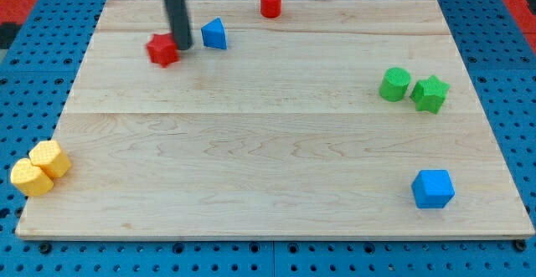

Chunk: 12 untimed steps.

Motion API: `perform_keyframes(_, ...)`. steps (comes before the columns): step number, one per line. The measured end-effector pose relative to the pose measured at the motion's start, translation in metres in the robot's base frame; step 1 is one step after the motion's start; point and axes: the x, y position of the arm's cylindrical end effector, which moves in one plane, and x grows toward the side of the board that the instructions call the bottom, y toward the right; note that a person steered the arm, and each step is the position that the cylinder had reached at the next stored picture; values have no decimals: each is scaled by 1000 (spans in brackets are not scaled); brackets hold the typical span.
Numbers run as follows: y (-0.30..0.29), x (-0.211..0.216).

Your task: Move the red circle to the right of the red star

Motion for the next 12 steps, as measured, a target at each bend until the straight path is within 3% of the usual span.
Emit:
perform_keyframes(2,-108,27)
perform_keyframes(3,-79,29)
perform_keyframes(5,102,30)
perform_keyframes(6,167,3)
perform_keyframes(8,220,-86)
perform_keyframes(9,178,-105)
perform_keyframes(10,71,-102)
perform_keyframes(12,101,-109)
